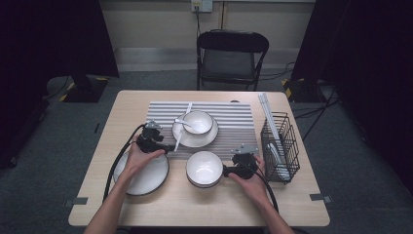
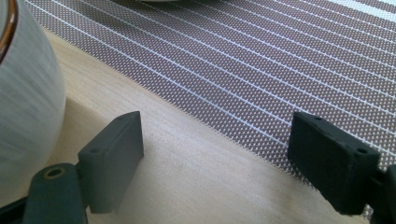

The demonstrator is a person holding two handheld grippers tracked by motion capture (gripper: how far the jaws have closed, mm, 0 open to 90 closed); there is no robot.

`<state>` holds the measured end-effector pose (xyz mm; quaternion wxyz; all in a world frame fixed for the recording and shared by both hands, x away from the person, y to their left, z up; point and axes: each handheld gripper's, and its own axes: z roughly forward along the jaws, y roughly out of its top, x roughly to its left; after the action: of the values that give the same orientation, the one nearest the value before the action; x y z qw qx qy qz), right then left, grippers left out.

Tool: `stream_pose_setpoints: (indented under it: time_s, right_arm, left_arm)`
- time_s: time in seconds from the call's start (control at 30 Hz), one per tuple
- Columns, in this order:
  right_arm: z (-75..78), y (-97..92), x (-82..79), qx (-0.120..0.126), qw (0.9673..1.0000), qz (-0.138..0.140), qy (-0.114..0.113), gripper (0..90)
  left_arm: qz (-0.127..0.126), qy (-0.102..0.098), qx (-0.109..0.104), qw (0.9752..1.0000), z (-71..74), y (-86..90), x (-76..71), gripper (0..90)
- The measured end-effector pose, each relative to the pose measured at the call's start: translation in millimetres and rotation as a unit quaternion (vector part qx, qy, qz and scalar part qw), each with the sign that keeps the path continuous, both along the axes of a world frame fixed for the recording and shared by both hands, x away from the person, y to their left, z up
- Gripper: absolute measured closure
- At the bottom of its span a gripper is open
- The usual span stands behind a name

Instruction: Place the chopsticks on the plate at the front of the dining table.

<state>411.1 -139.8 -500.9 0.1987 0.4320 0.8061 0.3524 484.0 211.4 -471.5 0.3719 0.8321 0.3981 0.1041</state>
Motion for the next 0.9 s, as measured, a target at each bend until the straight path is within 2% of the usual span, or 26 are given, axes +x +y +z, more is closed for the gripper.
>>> stream_pose_setpoints:
  time_s: [0.37, 0.6, 0.63, 0.77, 0.83, 0.9]
  right_arm:
    - [0.0, 0.0, 0.0, 0.0, 1.0, 0.0, 0.0, 17.4]
    - [0.0, 0.0, 0.0, 0.0, 1.0, 0.0, 0.0, 17.4]
    - [0.0, 0.0, 0.0, 0.0, 1.0, 0.0, 0.0, 17.4]
    - [0.0, 0.0, 0.0, 0.0, 1.0, 0.0, 0.0, 17.5]
    - [-0.1, 0.0, 0.0, 0.0, 1.0, 0.0, 0.0, 17.5]
    - [-0.1, 0.0, 0.0, 0.0, 1.0, 0.0, 0.0, 17.5]
  left_arm:
    - [-0.008, 0.003, -0.001, 1.0, -1.5, -4.7, 0.9, 26.6]
    - [-0.004, 0.006, -0.012, 0.9999, -1.5, -7.7, 1.5, 25.9]
    - [-0.005, 0.002, -0.013, 0.9999, -1.8, -9.5, 1.6, 25.8]
    - [-0.009, 0.002, -0.004, 0.9999, -1.6, -12.5, 1.7, 25.8]
    - [-0.004, 0.001, -0.019, 0.9998, -0.9, -10.1, 2.0, 25.5]
    - [-0.004, 0.001, -0.017, 0.9999, 0.6, -9.6, 2.4, 25.5]
